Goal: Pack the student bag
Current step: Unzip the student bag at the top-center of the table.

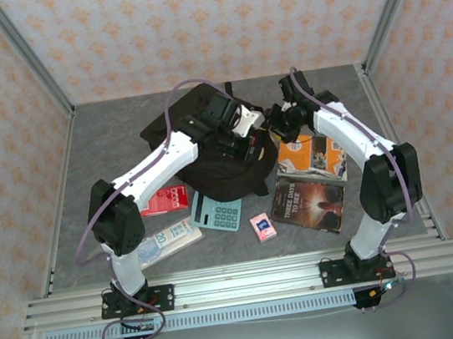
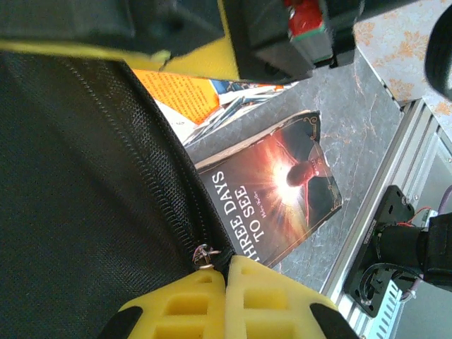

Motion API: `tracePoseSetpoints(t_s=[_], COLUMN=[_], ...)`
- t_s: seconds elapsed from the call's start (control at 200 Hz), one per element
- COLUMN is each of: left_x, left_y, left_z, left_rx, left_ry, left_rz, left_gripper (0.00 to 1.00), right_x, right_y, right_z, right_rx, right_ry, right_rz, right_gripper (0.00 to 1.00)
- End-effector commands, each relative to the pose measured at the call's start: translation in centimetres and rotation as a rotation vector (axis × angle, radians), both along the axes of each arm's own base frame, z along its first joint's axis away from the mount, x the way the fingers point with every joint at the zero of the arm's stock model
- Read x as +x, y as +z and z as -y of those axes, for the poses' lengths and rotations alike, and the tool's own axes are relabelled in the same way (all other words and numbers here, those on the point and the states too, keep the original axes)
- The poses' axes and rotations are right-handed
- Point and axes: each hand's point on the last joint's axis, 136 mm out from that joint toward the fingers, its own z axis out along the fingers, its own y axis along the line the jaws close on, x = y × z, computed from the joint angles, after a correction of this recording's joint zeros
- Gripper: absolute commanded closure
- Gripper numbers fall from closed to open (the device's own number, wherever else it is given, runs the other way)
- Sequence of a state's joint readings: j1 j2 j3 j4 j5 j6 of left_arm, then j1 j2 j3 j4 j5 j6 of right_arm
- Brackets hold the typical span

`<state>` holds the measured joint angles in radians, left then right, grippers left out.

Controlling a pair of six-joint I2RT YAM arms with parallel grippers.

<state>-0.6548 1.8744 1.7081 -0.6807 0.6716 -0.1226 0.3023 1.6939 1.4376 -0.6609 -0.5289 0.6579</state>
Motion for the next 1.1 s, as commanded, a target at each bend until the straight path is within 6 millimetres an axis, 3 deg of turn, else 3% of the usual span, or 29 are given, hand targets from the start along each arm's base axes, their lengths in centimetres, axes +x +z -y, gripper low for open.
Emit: tracePoseSetpoints(t_s=[0.0,0.18,0.42,0.786,1.091], left_x=[0.0,-0.2,-1.4,-3.3,-3.5], left_y=[1.2,1.2,1.3,0.4,0.4], left_z=[0.4,0.0,-1.5,-3.9,-6.2], left_rx=[-0.035,-0.022,0.030,0.084,0.091], left_ry=[-0.006,-0.007,-0.021,-0.020,0.037], left_rz=[0.031,0.035,0.051,0.056,0.059], left_gripper=[1.00,1.00,1.00,1.00,1.00], right_x=[0.2,0.3,1.8,3.5,5.6], right_y=[0.8,0.3,0.2,-0.4,0.2], right_z=[-1.5,-0.2,2.3,4.1,6.4], right_rx=[0.058,-0.019,-0.156,-0.226,-0.281], right_ry=[0.042,0.023,-0.032,-0.069,-0.107], right_rz=[0.041,0.050,0.065,0.060,0.058], right_gripper=[0.57,1.00,1.00,1.00,1.00])
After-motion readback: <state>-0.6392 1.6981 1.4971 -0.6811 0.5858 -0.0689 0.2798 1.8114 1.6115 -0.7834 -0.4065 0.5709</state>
